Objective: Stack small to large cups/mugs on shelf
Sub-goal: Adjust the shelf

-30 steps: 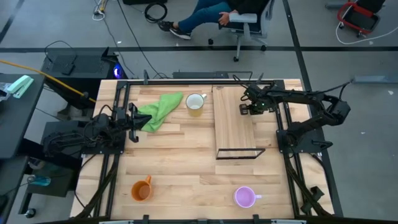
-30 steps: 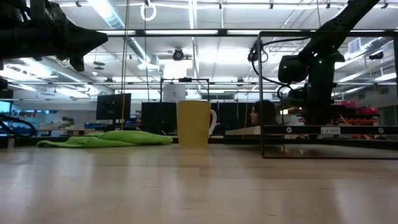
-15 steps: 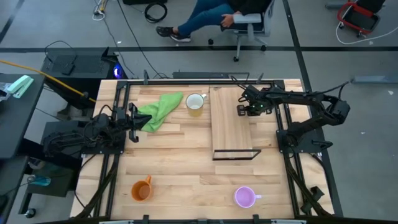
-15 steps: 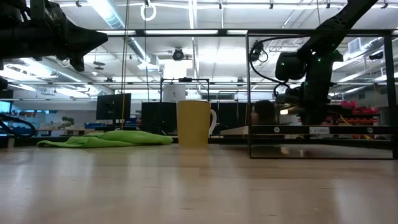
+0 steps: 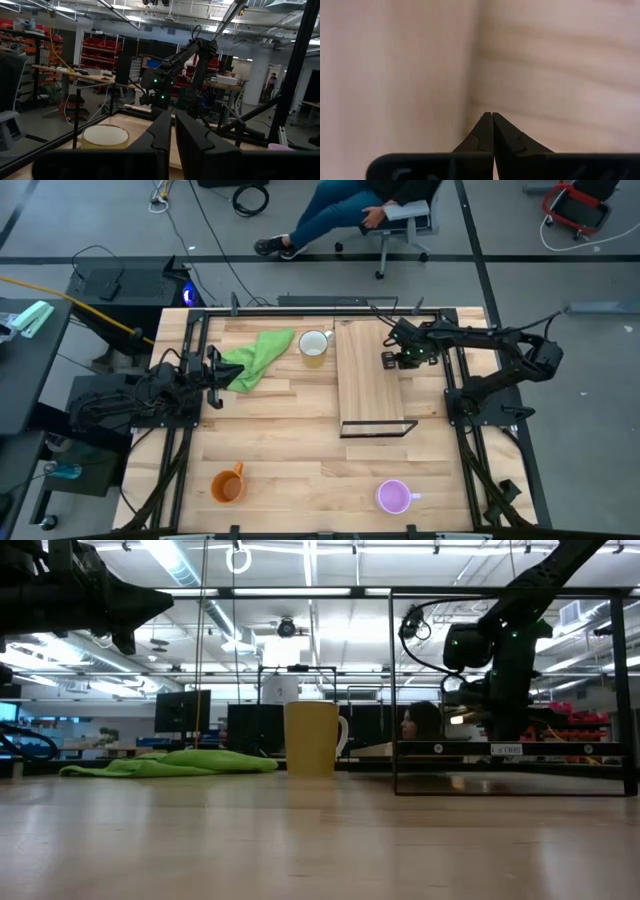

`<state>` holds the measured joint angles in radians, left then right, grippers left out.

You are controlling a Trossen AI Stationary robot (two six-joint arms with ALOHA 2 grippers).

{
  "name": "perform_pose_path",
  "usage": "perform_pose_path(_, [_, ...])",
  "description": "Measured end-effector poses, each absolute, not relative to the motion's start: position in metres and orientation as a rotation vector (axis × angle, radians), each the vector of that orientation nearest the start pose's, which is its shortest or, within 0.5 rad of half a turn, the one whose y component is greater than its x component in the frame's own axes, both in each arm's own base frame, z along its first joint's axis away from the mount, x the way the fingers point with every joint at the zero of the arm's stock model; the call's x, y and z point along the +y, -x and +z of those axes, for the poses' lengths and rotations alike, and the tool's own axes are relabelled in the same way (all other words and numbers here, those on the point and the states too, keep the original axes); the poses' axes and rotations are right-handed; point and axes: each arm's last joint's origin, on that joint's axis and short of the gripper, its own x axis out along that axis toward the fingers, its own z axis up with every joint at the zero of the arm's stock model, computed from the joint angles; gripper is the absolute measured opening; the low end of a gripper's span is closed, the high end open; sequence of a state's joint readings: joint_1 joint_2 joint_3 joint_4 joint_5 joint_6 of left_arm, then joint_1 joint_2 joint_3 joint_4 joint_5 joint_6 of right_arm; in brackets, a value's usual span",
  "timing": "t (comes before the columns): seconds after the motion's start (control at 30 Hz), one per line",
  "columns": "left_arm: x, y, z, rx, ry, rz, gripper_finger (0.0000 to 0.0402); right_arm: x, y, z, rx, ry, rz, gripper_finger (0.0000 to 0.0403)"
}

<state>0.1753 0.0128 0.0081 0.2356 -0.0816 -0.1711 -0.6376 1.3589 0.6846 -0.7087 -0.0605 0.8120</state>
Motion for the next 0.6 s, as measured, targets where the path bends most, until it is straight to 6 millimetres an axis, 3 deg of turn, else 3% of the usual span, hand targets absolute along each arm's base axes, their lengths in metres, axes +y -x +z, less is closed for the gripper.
perform_pose_path(0.23, [0.019, -0.093, 0.188, -0.253, 0.159, 0.235, 0.0026, -0.104, -0.155, 0.167, 1.258, -1.145, -1.065, 0.0002])
perform_pose_path(0.6, [0.019, -0.093, 0.188, -0.255, 0.186, 0.232, 0.0034, -0.062, -0.174, 0.171, 1.308, -1.089, -0.964, 0.0])
